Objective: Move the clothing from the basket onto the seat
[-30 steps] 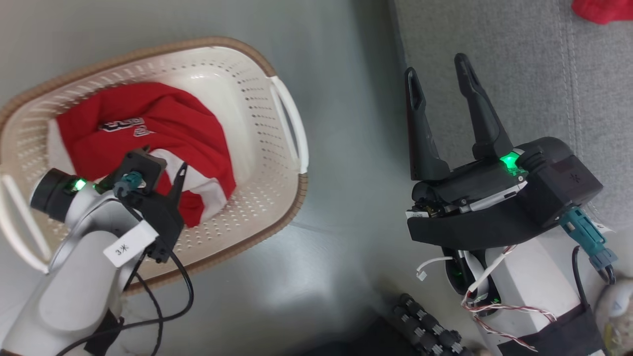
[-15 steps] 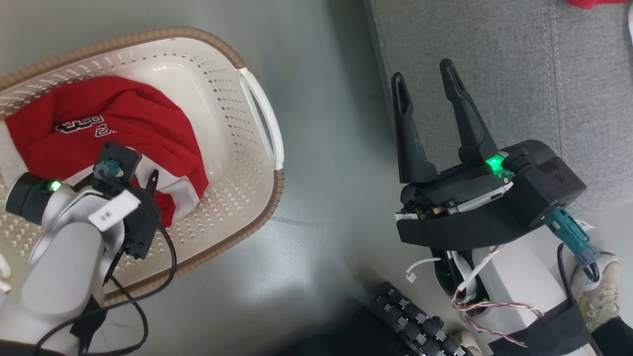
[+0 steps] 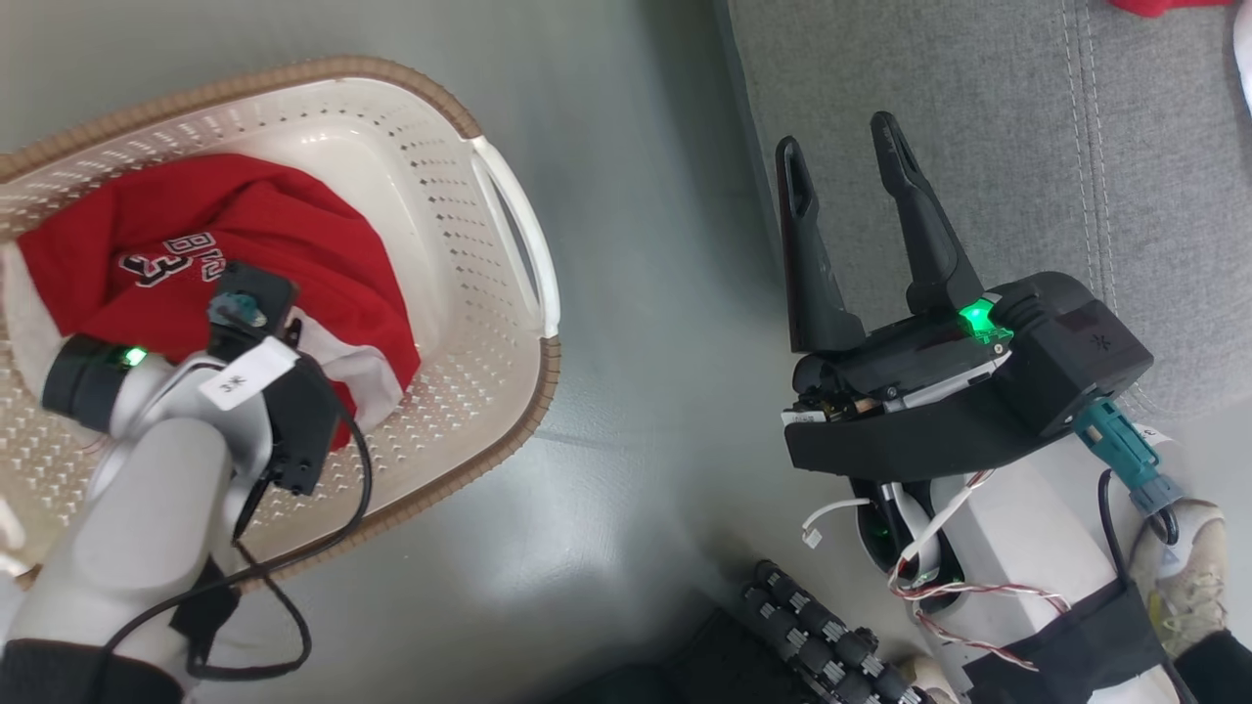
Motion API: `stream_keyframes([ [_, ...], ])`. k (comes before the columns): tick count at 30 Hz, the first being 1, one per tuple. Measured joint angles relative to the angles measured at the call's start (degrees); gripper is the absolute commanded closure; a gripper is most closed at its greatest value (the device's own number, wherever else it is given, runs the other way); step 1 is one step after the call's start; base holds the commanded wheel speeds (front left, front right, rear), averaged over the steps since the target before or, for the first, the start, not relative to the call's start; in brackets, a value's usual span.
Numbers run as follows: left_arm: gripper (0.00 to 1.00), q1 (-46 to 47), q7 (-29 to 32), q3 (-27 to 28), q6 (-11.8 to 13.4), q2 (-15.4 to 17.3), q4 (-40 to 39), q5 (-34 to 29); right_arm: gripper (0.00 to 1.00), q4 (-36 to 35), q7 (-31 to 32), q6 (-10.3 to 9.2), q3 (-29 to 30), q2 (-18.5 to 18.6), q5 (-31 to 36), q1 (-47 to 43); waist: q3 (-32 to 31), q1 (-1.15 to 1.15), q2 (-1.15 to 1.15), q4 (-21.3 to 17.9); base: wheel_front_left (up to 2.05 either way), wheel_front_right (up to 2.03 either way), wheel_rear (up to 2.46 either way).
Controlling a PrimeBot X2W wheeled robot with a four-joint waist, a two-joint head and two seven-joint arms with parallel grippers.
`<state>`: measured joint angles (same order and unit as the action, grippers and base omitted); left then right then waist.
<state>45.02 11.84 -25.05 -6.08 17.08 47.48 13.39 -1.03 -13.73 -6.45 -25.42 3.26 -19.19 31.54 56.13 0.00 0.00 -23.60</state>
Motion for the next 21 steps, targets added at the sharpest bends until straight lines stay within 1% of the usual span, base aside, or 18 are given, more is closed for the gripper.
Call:
stream_keyframes([
  [4,1.0,0.35,-0.53,-0.33,-0.05,-1.35,1.1,0.19,0.0,0.7,-0.08,0.0,0.38,-0.02,0.05,0.76,-0.68,0.0,-0.01,0.87,0.0,0.0,0.0],
  [11,1.0,0.12,-4.59,0.2,-0.07,-4.24,2.27,1.65,0.0,1.91,-0.48,0.0,1.19,0.59,0.94,1.06,-2.78,0.0,-0.01,2.82,0.0,0.0,0.0],
  [21,1.0,-3.1,-12.14,1.27,-0.42,-8.36,3.38,4.58,0.0,3.16,-0.55,0.0,3.44,3.74,2.09,1.97,-7.8,0.0,0.0,6.91,0.0,0.0,0.0],
])
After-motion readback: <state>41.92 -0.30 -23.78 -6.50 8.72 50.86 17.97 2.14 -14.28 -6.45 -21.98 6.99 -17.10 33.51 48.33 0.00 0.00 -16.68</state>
